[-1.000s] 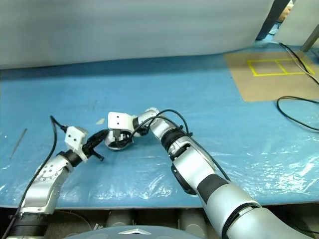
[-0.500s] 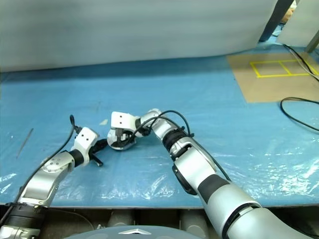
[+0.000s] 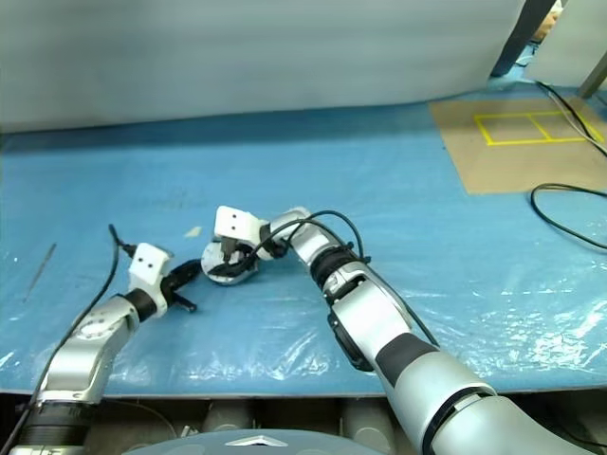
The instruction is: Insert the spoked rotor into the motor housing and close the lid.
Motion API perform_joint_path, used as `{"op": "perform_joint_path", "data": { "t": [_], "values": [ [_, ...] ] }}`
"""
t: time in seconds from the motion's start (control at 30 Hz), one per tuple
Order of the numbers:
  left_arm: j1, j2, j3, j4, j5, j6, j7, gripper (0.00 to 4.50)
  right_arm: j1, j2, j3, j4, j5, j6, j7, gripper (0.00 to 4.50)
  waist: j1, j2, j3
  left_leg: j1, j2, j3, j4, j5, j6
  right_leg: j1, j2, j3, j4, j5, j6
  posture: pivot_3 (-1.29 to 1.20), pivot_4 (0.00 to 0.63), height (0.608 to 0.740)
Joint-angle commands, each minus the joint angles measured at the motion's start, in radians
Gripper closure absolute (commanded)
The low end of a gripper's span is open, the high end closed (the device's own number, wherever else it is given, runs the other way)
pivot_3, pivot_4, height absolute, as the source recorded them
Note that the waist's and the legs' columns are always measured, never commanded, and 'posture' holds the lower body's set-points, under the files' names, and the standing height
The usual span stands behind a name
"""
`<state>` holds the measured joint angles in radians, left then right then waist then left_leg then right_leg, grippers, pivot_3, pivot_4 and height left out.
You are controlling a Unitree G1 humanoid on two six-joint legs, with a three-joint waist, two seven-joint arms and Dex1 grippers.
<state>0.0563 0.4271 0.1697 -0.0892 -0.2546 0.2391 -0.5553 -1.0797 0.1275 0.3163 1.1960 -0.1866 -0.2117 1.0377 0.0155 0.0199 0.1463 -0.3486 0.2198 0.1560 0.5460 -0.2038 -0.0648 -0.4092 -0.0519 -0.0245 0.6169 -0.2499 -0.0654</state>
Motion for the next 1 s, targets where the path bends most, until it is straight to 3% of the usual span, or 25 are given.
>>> {"op": "perform_joint_path", "data": {
  "t": [0.03, 0.3, 1.0],
  "values": [
    [0.069, -0.005, 0.095, -0.090, -0.062, -0.082, -0.008, 4.50, 0.032, 0.004, 0.000, 0.036, -0.011, 0.042, -0.005, 1.49, 0.000, -0.002, 0.000, -0.001, 0.000, 0.000, 0.000, 0.000, 0.000, 0.000, 0.000, 0.000, -0.001, 0.000, 0.000, 0.00, 0.150, 0.740],
    [0.247, -0.004, 0.152, -0.176, -0.095, -0.162, -0.033, 4.50, 0.040, 0.004, 0.038, 0.047, -0.056, 0.031, 0.004, 1.49, 0.000, -0.003, 0.001, 0.000, 0.003, 0.001, -0.001, 0.000, 0.000, 0.001, 0.001, -0.002, -0.002, 0.000, 0.000, 0.00, 0.150, 0.740],
    [0.342, -0.040, 0.112, -0.253, -0.069, -0.174, 0.021, 4.50, 0.035, -0.031, 0.152, 0.076, -0.143, 0.021, 0.017, 1.49, 0.000, -0.002, 0.001, 0.006, 0.003, 0.004, -0.003, 0.000, 0.000, 0.005, 0.001, 0.000, -0.005, 0.000, 0.000, 0.00, 0.150, 0.740]
  ]
}}
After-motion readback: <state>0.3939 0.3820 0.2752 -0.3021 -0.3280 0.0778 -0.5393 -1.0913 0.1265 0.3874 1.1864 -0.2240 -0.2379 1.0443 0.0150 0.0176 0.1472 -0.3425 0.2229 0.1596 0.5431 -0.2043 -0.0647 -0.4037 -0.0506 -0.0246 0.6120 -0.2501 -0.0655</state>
